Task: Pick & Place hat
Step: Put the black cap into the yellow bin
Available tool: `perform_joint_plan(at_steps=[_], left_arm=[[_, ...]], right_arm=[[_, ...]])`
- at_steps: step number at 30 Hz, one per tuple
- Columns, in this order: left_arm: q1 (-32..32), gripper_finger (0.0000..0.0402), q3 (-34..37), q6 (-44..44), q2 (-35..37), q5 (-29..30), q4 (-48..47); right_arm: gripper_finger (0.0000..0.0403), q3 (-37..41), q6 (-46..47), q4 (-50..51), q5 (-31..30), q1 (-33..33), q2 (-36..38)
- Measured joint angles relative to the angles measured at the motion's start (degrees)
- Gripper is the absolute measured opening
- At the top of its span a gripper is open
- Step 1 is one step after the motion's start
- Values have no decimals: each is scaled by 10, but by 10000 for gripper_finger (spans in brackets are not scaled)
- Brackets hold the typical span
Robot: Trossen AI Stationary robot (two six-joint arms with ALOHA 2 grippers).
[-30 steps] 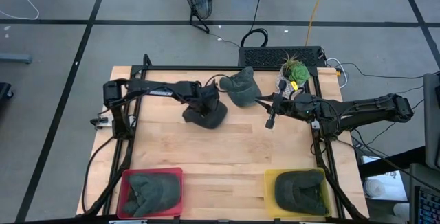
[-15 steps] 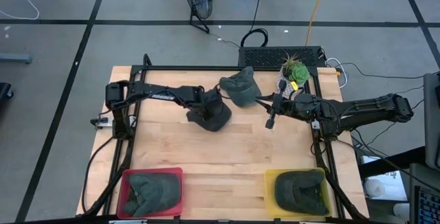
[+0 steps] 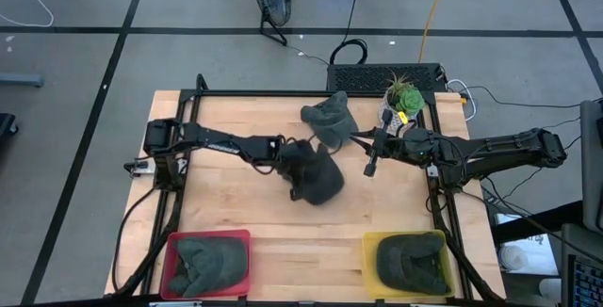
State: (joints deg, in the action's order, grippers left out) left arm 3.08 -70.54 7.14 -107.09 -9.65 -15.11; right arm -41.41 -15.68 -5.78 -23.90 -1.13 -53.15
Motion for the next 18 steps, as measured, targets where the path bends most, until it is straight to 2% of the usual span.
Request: perform_joint_plan(at_steps=[8, 18], left_arm=[[-54, 34, 0, -43, 0, 0, 21], [-115, 37, 0, -22, 1, 6, 88]], right_arm=[[22, 0, -2, -8, 0, 0, 0], [22, 0, -5, -19, 0, 0, 0]])
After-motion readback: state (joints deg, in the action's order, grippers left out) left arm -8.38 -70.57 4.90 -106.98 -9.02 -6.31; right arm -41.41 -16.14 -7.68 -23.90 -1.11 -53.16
